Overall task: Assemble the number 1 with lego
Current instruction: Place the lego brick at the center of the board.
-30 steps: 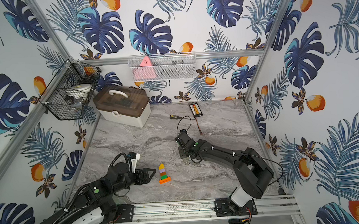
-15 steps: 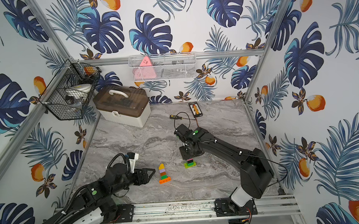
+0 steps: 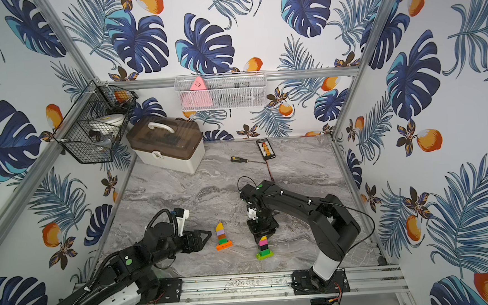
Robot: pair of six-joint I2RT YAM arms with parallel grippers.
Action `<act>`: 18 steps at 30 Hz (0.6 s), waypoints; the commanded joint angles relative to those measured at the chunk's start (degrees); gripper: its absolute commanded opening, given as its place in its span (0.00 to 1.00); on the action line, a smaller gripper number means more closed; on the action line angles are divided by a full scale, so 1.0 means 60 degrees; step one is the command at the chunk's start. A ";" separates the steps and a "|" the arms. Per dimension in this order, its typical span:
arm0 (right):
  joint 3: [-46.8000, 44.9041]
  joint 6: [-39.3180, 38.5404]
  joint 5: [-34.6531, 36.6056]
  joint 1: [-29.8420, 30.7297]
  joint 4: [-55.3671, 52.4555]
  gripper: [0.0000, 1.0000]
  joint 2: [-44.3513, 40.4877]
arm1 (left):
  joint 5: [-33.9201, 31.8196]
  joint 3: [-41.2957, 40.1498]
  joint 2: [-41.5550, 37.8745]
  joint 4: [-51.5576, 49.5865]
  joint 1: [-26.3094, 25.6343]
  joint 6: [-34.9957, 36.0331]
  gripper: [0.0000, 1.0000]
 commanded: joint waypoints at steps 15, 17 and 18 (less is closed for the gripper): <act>0.1214 -0.0049 0.0268 -0.0044 -0.0029 0.57 0.2135 | 0.0221 0.0081 0.0190 0.0261 0.0011 0.0086 0.99; 0.1322 0.0073 0.0417 -0.0115 0.0000 0.62 0.2204 | 0.0236 0.0095 0.0233 0.0290 0.0011 0.0097 0.99; 0.1379 0.0108 0.0514 -0.0174 -0.0002 0.69 0.2212 | 0.0238 0.0093 0.0244 0.0283 0.0005 0.0105 0.99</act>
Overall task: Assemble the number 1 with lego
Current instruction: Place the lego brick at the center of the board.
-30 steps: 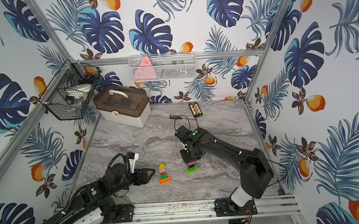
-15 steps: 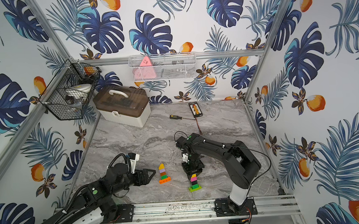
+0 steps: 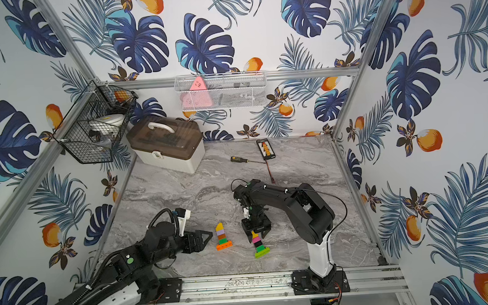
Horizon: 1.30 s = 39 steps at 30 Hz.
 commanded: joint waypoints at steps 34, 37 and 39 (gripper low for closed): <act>-0.5646 0.6450 -0.0622 0.2935 0.5233 0.73 -0.6356 | -0.0345 0.1908 -0.0359 -0.2202 0.0001 0.0218 0.99; -0.5780 0.6757 -0.0105 0.3028 0.5815 0.73 -0.6236 | -0.0601 0.2414 -0.0441 -0.2479 -0.0014 0.0498 0.99; -0.5806 0.6678 0.0230 0.3028 0.6132 0.74 -0.6005 | -0.0821 0.2707 -0.0462 -0.2631 0.0000 0.0572 0.99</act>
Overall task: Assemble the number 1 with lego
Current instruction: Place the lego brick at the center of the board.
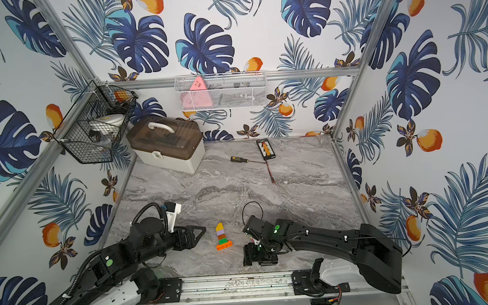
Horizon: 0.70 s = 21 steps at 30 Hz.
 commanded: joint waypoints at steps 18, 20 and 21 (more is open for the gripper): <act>0.1718 -0.1560 0.5761 0.0169 -0.0063 0.97 -0.0767 | -0.4265 0.2333 0.0651 -0.0339 0.0021 0.1579 0.99; 0.1875 -0.1791 0.7822 0.0047 -0.0118 1.00 -0.1324 | -0.5500 0.2276 0.0824 0.0269 0.0019 0.2395 0.99; 0.1938 -0.2108 0.8826 -0.0038 0.0006 1.00 -0.1585 | -0.6209 0.2130 0.0983 0.0774 0.0012 0.3029 0.99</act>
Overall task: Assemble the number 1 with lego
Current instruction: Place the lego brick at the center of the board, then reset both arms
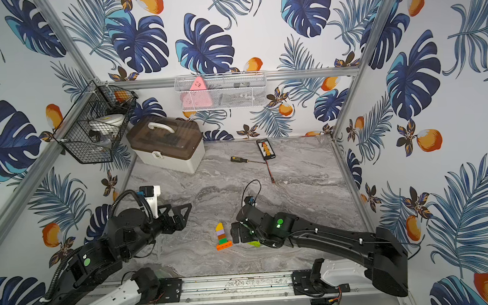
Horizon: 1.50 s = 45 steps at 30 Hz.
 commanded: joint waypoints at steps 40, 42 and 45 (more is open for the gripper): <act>-0.6080 -0.9572 0.5022 -0.5816 1.8650 1.00 0.4609 | 0.1519 -0.4736 0.9273 1.4619 0.6013 0.5748 0.99; -0.5918 -0.9377 0.4470 -0.6455 1.9318 1.00 0.5426 | 0.2061 -0.4990 0.9776 1.5543 0.6193 0.5805 0.99; -0.5899 -0.8840 0.3944 -0.6663 1.8061 0.98 0.4910 | 0.2272 -0.4892 0.9771 1.5319 0.6424 0.5632 0.99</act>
